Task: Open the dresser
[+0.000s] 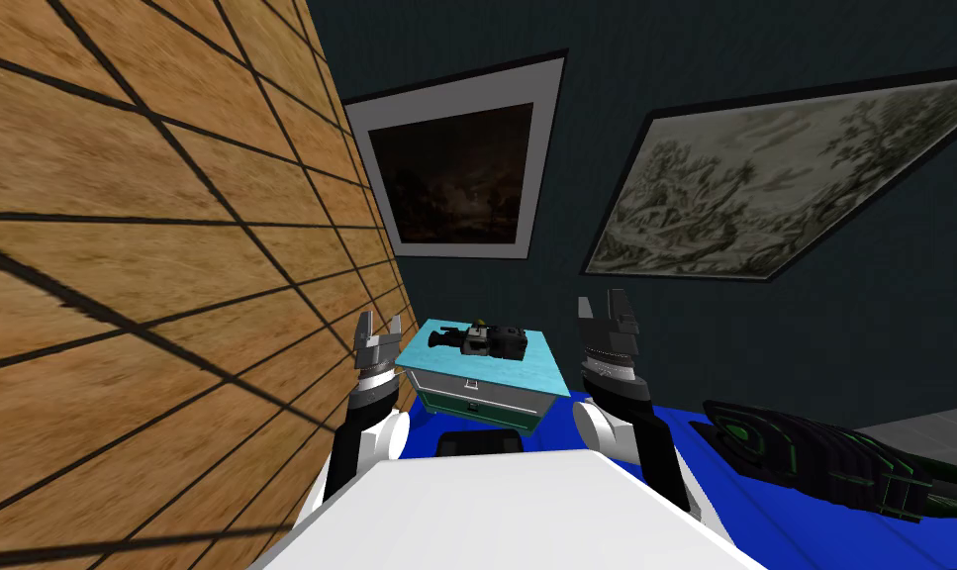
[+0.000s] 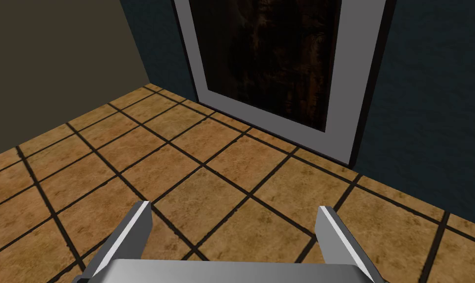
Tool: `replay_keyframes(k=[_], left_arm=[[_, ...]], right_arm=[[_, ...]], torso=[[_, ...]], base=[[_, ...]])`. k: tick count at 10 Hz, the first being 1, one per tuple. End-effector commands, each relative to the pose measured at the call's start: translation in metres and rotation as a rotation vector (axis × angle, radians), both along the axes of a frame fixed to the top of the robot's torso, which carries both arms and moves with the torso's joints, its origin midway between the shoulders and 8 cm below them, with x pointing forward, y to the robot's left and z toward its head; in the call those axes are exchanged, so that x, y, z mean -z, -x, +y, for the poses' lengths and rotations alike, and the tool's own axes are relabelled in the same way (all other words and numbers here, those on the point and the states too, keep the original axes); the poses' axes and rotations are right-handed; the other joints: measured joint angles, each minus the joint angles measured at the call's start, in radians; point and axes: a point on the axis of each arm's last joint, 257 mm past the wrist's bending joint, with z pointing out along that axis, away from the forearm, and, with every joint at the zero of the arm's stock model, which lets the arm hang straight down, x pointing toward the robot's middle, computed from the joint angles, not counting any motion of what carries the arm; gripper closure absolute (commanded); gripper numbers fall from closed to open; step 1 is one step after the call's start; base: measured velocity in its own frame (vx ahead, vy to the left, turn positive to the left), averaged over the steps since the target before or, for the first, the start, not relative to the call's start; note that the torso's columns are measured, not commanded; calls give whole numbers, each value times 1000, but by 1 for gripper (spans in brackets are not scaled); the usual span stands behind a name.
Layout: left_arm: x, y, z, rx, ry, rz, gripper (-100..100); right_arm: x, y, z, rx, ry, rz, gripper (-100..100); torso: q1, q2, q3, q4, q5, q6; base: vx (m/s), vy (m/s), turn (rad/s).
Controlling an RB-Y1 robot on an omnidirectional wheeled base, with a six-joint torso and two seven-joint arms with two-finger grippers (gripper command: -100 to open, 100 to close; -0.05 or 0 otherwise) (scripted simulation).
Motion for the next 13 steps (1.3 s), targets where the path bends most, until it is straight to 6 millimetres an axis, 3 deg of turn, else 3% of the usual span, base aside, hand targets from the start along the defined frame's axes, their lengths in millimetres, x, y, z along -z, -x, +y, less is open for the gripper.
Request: replay_keyframes(k=[1,9,10,13], left_arm=[[0,0,0,0,0,0,0],[0,0,0,0,0,0,0],[7,-3,-4,17,-28,13,-100],[24,-9,-9,44,-69,41,-100]], right_arm=[[0,0,0,0,0,0,0],[0,0,0,0,0,0,0],[0,0,0,0,0,0,0],[0,0,0,0,0,0,0]], torso=[[0,40,-82,41,0,0],[0,618,-1234,617,0,0],[0,691,-1382,691,0,0],[0,737,-1475,737,0,0]], base=[[0,0,0],[0,0,0],[7,-6,-11],[5,-13,-16]])
